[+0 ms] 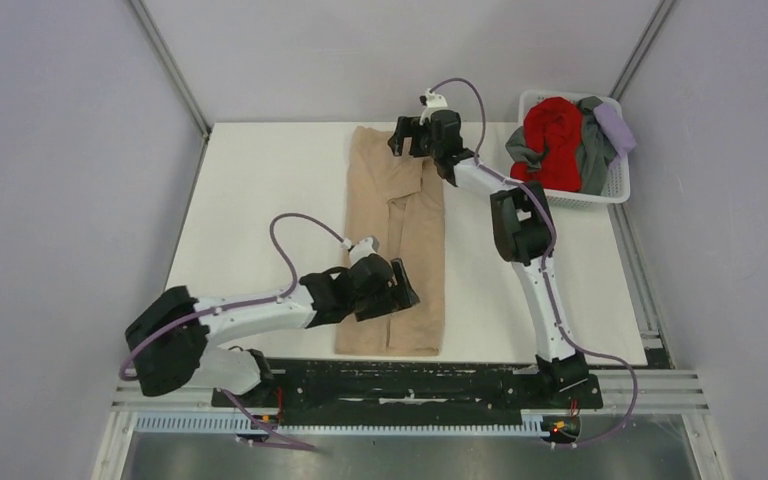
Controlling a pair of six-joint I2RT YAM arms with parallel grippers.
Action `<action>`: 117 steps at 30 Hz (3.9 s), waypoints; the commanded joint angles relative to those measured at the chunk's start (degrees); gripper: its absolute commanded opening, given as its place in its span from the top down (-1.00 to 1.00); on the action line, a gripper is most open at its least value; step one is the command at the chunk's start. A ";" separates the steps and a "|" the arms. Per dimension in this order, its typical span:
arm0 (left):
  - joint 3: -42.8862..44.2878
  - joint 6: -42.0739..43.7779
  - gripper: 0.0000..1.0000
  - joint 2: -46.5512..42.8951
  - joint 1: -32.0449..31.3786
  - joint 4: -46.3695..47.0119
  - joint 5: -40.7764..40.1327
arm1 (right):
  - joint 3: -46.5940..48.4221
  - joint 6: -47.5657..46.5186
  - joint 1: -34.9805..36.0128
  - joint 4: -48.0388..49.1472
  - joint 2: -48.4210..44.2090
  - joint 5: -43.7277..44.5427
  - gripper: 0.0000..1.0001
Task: Fold and stack the t-shirts
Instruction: Rotate the tshirt 90 degrees, then grab the bottom of the folded rectangular tshirt with both arms, then fold the folded rectangular tshirt in 1/3 of the way
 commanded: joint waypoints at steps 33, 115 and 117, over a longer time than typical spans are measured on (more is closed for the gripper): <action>-17.66 10.22 -0.29 -28.85 10.58 -28.20 10.98 | -109.90 17.21 20.83 -9.39 -97.85 -8.80 -0.60; 39.28 29.00 0.82 29.29 37.75 -6.95 13.53 | -67.45 0.82 0.47 14.35 -49.65 -8.20 0.94; 40.55 29.14 0.74 30.49 37.83 -7.68 13.53 | -66.71 1.61 -0.29 15.32 -48.00 -9.11 0.74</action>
